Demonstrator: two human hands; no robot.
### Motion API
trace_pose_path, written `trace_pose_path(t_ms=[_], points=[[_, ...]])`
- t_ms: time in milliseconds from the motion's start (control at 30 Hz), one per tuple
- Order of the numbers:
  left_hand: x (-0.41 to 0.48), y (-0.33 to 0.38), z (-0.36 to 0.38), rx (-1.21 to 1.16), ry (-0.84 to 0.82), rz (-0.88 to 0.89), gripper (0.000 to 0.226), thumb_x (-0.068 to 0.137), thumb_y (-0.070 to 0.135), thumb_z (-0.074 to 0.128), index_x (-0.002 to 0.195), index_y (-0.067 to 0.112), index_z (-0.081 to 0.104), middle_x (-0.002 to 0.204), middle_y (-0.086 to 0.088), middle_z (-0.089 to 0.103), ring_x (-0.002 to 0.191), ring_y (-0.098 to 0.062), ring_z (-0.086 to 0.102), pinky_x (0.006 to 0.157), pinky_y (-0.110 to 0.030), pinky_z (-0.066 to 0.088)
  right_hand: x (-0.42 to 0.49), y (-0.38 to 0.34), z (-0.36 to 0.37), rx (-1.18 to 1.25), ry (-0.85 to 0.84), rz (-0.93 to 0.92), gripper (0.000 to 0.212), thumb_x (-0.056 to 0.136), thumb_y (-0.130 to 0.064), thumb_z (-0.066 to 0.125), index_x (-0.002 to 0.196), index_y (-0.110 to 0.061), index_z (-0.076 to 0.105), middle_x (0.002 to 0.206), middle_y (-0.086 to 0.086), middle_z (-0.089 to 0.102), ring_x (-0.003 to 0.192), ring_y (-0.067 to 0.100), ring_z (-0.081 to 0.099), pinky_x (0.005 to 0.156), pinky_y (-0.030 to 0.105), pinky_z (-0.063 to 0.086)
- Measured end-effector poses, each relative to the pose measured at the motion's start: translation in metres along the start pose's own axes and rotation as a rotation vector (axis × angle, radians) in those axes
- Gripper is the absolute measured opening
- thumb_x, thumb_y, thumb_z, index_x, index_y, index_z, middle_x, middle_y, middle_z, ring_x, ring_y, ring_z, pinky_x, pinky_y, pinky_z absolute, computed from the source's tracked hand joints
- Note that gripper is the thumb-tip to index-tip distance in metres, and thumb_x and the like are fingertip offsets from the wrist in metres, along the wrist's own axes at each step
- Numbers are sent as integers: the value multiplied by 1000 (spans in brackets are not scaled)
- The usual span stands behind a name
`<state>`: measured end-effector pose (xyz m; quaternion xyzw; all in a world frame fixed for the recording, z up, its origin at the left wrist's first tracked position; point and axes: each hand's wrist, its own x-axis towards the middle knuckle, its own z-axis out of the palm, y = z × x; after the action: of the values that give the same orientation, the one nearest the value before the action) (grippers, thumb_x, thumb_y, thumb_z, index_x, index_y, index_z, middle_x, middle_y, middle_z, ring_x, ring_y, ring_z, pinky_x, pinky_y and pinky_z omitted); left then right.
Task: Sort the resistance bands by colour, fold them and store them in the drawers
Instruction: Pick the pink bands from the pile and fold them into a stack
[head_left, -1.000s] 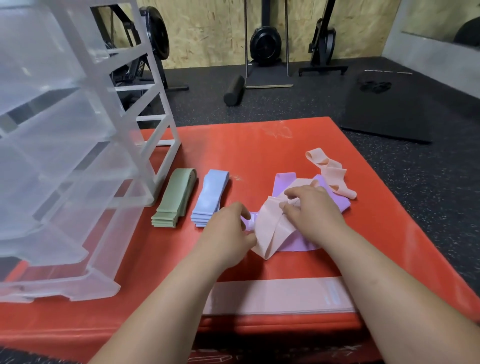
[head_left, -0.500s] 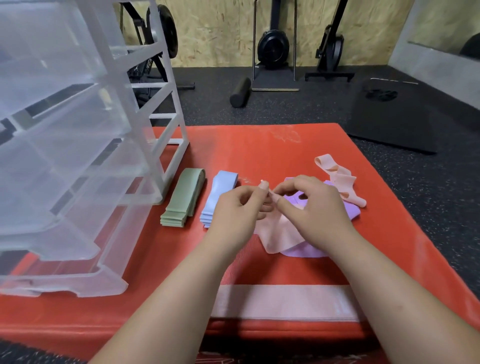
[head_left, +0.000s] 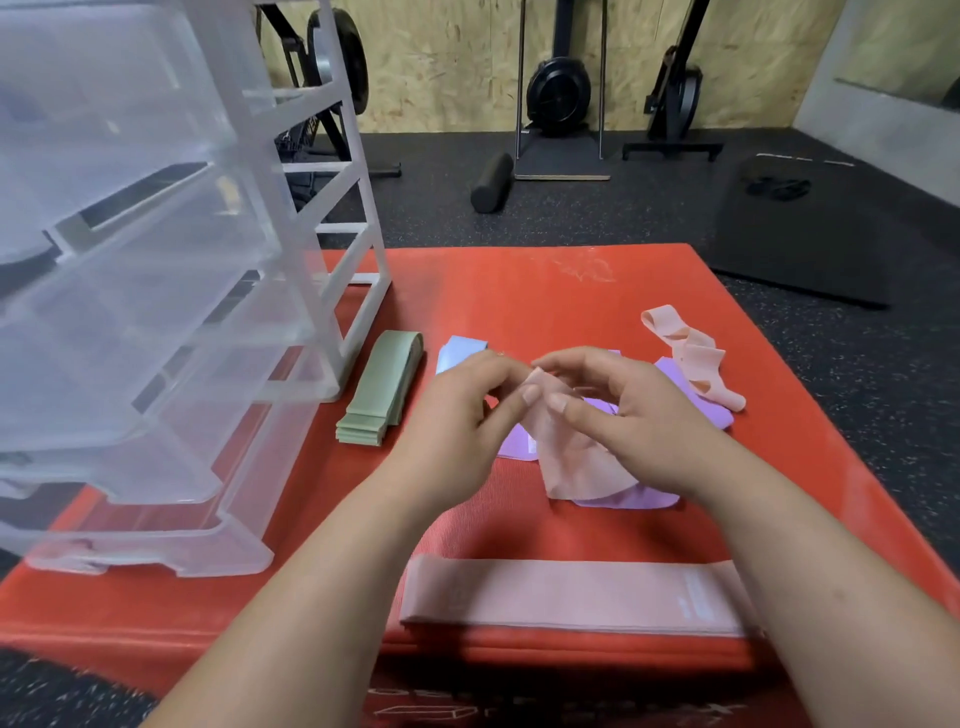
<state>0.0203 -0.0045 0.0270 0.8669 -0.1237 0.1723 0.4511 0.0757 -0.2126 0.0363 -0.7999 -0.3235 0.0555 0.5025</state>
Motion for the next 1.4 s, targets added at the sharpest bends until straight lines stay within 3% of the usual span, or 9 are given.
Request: trace_pose_path(t_ms=[200, 267, 367, 533, 733, 933, 1067, 1200, 1400], points=[[-1, 2, -9, -116, 266, -52, 12, 107, 18, 64, 105, 19, 75, 92, 11, 73, 87, -10, 68, 79, -29, 53, -4, 13, -11, -235, -30, 77, 23, 93, -30, 76, 88, -50, 64, 89, -20, 70, 88, 2, 64, 76, 25, 45], [-1, 1, -15, -156, 341, -84, 13, 107, 19, 64, 108, 16, 76, 93, 8, 75, 88, -9, 69, 80, -31, 55, -8, 16, -19, -299, 6, 129, 20, 91, -35, 78, 81, -45, 63, 81, -16, 69, 79, 4, 62, 67, 23, 42], [-5, 1, -21, -191, 394, -135, 14, 107, 21, 64, 109, 16, 77, 91, 7, 75, 81, -6, 66, 77, -27, 52, -16, 20, -34, -351, 8, 199, 12, 91, -34, 77, 83, -30, 69, 76, -11, 71, 76, 9, 64, 70, 29, 49], [-15, 7, -35, -233, 484, -173, 17, 108, 24, 63, 107, 16, 77, 92, -3, 77, 77, -5, 62, 72, -19, 50, -32, 32, -52, -401, 22, 259, 12, 89, -28, 79, 82, -33, 71, 90, -19, 70, 90, 0, 64, 80, 28, 50], [-31, 1, -43, -236, 562, -318, 17, 108, 25, 62, 107, 18, 77, 89, 11, 78, 75, 2, 65, 69, -14, 50, -48, 23, -66, -308, 108, 229, 21, 90, -12, 77, 85, -32, 76, 90, -16, 76, 87, 2, 69, 85, 31, 53], [-45, -6, -47, -216, 491, -457, 11, 104, 22, 68, 102, 20, 78, 89, 5, 81, 76, -2, 71, 68, -18, 52, -68, 16, -73, -125, 142, 356, 12, 92, -33, 79, 97, -24, 74, 90, -3, 79, 89, 21, 75, 89, 43, 54], [-53, -7, -48, -241, 397, -553, 8, 101, 19, 73, 97, 14, 78, 86, -2, 78, 65, -2, 64, 63, -20, 50, -82, 8, -71, 111, 129, 469, 18, 95, -17, 76, 98, -2, 65, 78, 10, 72, 71, 20, 69, 77, 44, 63], [-61, -6, -50, -230, 319, -594, 6, 99, 16, 74, 95, 13, 78, 83, 0, 75, 66, -8, 62, 66, -25, 52, -95, 5, -74, 115, 152, 508, 23, 87, -12, 84, 91, -6, 62, 62, -1, 60, 60, 12, 60, 63, 33, 59], [-76, -3, -58, -191, 182, -607, 14, 92, 4, 78, 104, 7, 73, 81, -8, 72, 60, -8, 64, 63, -23, 55, -108, 4, -77, 133, 232, 527, 30, 82, -3, 86, 106, -8, 69, 78, 10, 70, 66, 18, 67, 56, 28, 56]])
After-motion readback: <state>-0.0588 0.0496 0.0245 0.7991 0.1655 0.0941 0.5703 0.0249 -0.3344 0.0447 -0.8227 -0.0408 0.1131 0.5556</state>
